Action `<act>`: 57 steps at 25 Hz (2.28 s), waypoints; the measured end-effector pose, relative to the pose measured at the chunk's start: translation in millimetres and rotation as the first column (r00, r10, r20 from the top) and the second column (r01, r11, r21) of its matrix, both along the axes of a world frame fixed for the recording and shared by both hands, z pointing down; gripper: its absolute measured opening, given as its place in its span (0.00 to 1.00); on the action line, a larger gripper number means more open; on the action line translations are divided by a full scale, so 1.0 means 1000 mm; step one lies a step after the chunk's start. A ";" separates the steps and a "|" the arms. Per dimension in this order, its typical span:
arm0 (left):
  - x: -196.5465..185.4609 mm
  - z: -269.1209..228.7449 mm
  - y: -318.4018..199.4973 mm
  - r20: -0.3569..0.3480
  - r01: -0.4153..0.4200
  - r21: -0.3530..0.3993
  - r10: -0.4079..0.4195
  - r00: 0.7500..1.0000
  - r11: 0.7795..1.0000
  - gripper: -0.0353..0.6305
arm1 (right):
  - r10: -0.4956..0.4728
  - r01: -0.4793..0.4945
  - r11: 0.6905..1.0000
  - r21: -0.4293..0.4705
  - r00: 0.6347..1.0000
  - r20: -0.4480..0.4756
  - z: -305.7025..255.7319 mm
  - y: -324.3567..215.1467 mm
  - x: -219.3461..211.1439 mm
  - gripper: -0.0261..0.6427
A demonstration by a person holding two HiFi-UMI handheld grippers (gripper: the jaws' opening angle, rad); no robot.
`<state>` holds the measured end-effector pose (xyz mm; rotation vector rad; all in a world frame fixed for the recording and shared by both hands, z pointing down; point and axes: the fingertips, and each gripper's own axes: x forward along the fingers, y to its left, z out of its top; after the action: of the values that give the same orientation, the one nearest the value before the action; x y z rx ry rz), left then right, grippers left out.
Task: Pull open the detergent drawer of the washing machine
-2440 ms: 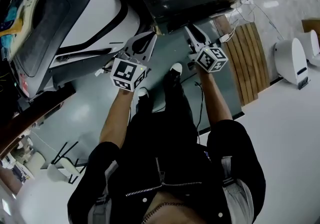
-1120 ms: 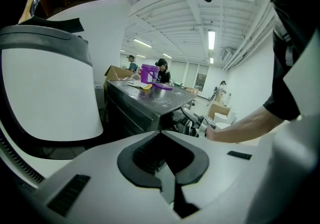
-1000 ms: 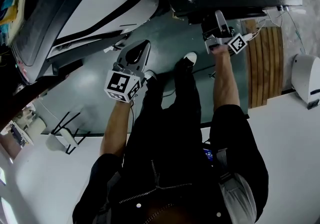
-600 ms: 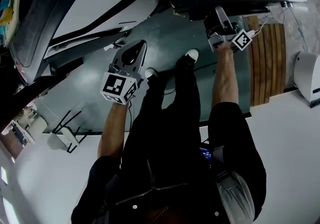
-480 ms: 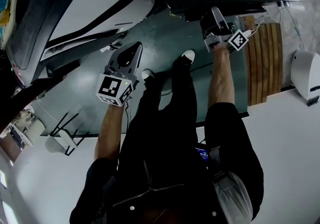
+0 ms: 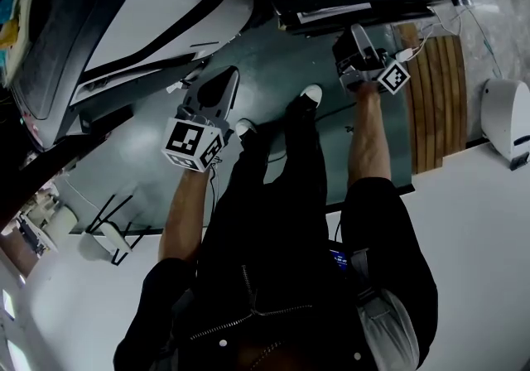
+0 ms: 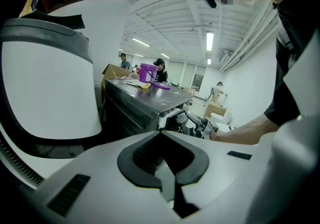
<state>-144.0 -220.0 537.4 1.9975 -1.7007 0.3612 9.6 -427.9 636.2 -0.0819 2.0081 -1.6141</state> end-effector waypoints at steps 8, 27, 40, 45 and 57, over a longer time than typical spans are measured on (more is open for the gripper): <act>0.003 0.007 0.007 -0.017 -0.016 -0.004 0.016 1.000 1.000 0.08 | 0.002 -0.002 1.000 0.009 1.000 0.009 -0.002 0.019 0.022 0.44; 0.028 0.003 0.008 -0.041 -0.089 0.000 0.089 0.995 0.996 0.08 | 0.016 -0.016 1.000 -0.002 1.000 -0.011 -0.002 0.072 0.082 0.45; 0.048 -0.018 0.019 -0.046 -0.153 0.046 0.155 0.987 0.987 0.08 | 0.047 -0.048 0.999 0.004 0.955 -0.293 0.010 0.093 0.088 0.48; 0.051 -0.033 0.029 -0.004 -0.208 0.082 0.209 0.978 0.975 0.08 | 0.121 -0.121 0.992 0.034 0.848 -0.516 0.007 0.115 0.102 0.17; 0.064 -0.076 0.064 0.021 -0.290 0.198 0.292 0.956 0.936 0.08 | 0.325 -0.014 0.934 0.358 0.455 -0.829 -0.047 0.183 0.101 0.05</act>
<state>-79.8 -156.1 461.9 2.4042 -1.4840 0.2890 111.0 -244.9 588.7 -1.2189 2.8524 -1.1554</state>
